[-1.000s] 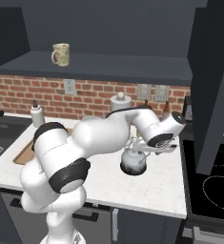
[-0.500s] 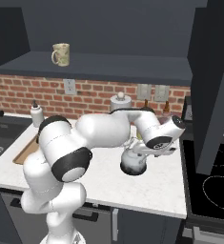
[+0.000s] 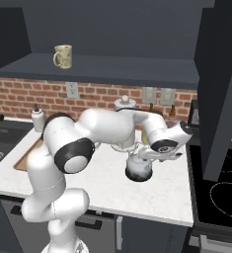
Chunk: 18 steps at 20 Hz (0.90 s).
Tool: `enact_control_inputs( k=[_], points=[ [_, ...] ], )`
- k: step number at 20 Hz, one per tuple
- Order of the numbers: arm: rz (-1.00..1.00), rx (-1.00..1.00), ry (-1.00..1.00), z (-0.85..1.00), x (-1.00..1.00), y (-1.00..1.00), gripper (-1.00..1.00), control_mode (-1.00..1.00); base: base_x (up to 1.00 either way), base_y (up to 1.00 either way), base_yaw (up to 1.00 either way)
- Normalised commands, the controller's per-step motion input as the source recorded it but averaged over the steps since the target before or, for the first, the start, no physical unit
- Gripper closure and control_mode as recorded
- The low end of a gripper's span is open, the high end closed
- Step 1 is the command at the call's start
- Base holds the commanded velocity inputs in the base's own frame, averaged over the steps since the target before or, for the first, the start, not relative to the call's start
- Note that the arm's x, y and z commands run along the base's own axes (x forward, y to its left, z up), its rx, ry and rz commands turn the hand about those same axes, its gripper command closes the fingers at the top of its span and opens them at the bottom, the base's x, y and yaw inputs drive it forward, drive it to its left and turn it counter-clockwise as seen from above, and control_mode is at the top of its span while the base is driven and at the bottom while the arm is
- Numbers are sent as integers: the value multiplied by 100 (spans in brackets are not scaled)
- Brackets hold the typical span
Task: Pick the kettle from the counter and place it on the tray. Then pick the mug from the cabinet and place it on the tray. Then close the cabinet doors.
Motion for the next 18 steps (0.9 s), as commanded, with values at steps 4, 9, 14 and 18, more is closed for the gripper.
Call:
enact_control_inputs(
  k=[4,9,14,18],
  points=[
    [5,3,0,-3,2,0,100,-100,0,0,0],
    [1,0,0,0,0,0,100,-100,0,0,0],
    [0,0,-2,0,-8,0,100,-100,0,0,0],
    [0,0,-7,10,-27,13,100,-100,0,0,0]
  ],
)
